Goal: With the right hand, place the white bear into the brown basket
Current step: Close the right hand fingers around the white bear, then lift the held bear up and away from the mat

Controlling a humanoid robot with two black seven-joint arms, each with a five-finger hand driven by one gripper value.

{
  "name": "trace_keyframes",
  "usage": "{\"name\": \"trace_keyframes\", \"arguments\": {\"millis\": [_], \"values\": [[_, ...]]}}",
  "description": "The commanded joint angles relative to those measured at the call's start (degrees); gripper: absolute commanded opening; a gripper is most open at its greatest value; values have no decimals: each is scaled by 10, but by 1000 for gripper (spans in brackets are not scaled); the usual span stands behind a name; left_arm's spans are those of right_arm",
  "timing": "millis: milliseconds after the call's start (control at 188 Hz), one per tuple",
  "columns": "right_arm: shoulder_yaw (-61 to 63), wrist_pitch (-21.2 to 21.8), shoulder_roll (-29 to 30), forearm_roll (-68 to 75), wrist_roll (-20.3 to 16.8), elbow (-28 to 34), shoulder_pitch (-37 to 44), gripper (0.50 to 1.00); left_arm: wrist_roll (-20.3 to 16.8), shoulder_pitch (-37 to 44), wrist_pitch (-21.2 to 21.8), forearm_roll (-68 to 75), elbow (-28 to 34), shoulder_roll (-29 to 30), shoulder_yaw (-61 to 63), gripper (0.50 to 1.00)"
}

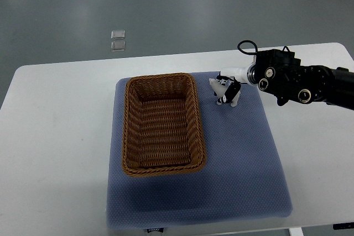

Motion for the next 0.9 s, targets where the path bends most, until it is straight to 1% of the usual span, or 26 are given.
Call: {"name": "trace_keyframes", "arguments": {"millis": [0, 196, 361, 440, 531, 584, 589, 658, 770, 897], "values": [[2, 2, -7, 2, 0, 3, 5, 500, -1, 0, -1, 0, 0, 0, -1, 1000], [3, 11, -28, 14, 3, 28, 49, 500, -1, 0, 0, 0, 1, 0, -1, 1000], [15, 33, -52, 40, 3, 55, 101, 500, -1, 0, 0, -1, 1, 0, -1, 1000], [16, 48, -73, 50, 3, 73, 138, 500, -1, 0, -1, -1, 1, 0, -2, 1000], [16, 77, -108, 61, 3, 107, 185, 500, -1, 0, 0, -1, 1, 0, -2, 1000], [16, 77, -108, 61, 3, 107, 185, 500, -1, 0, 0, -1, 1, 0, -2, 1000], [16, 86, -128, 69, 3, 126, 211, 500, -1, 0, 0, -1, 1, 0, -2, 1000], [15, 93, -145, 78, 3, 144, 239, 500, -1, 0, 0, -1, 1, 0, -2, 1000], [14, 97, -152, 83, 3, 154, 267, 500, 0, 0, 0, 0, 0, 0, -2, 1000], [14, 94, -138, 84, 3, 154, 277, 500, -1, 0, 0, 0, 0, 0, -1, 1000]]}}
